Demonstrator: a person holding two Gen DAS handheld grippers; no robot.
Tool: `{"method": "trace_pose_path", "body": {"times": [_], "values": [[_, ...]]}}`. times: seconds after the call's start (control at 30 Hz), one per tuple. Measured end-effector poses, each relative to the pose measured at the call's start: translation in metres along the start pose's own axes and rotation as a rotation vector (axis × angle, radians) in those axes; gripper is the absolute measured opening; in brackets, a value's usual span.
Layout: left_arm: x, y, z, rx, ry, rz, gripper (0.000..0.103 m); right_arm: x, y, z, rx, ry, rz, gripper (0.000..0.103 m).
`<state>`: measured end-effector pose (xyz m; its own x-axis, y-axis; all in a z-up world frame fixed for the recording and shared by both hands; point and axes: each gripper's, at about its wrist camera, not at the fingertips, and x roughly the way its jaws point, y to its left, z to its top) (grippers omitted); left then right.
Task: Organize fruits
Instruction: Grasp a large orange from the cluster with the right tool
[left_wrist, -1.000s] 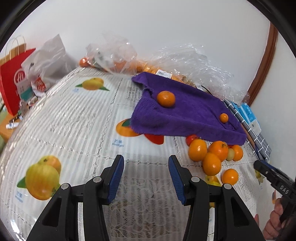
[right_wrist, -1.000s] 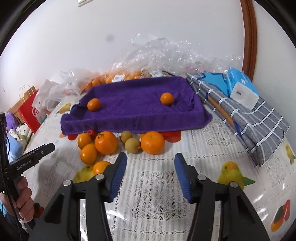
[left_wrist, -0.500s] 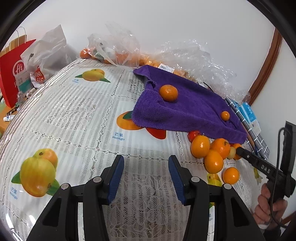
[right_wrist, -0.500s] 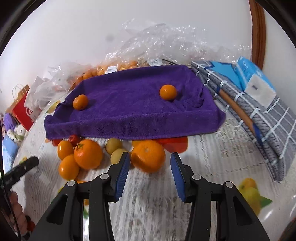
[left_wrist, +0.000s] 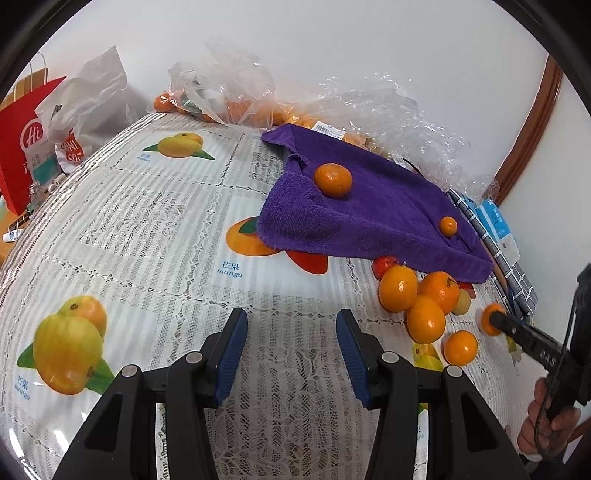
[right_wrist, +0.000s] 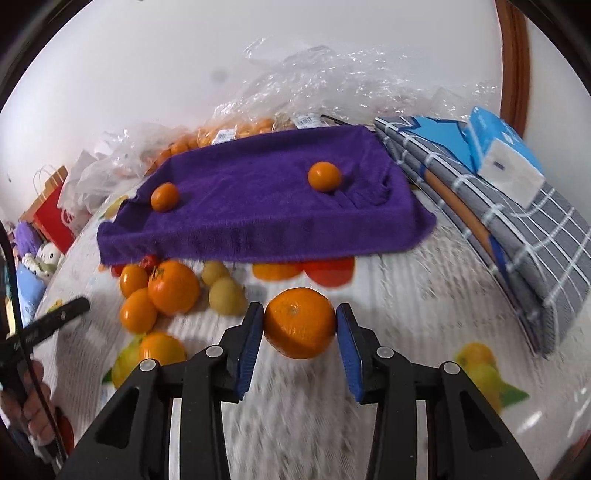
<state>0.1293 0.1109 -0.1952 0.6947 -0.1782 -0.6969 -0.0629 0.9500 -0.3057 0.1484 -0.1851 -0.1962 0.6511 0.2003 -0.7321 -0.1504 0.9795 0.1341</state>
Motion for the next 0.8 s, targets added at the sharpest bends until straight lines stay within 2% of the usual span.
{"method": "trace_pose_path", "body": {"times": [0.27, 0.37, 0.6, 0.63, 0.73, 0.8], "values": [[0.000, -0.004, -0.001, 0.011, 0.004, -0.012, 0.048, 0.013, 0.004, -0.015, -0.018, 0.025, -0.049, 0.042], [0.001, -0.006, -0.002, 0.023, 0.008, -0.023, 0.048, 0.009, 0.008, -0.017, -0.035, 0.003, -0.081, 0.041], [0.000, -0.019, -0.002, 0.082, 0.022, -0.042, 0.048, 0.000, -0.009, -0.018, 0.046, -0.038, -0.068, 0.041], [-0.001, -0.022, -0.002, 0.078, 0.021, -0.053, 0.048, -0.002, -0.009, -0.018, 0.051, -0.045, -0.069, 0.041], [-0.001, -0.039, 0.007, 0.044, 0.040, -0.149, 0.048, -0.004, -0.009, -0.018, 0.054, -0.060, -0.064, 0.041], [0.001, -0.053, 0.013, 0.065, 0.027, -0.153, 0.048, -0.005, -0.009, -0.018, 0.056, -0.063, -0.053, 0.041]]}}
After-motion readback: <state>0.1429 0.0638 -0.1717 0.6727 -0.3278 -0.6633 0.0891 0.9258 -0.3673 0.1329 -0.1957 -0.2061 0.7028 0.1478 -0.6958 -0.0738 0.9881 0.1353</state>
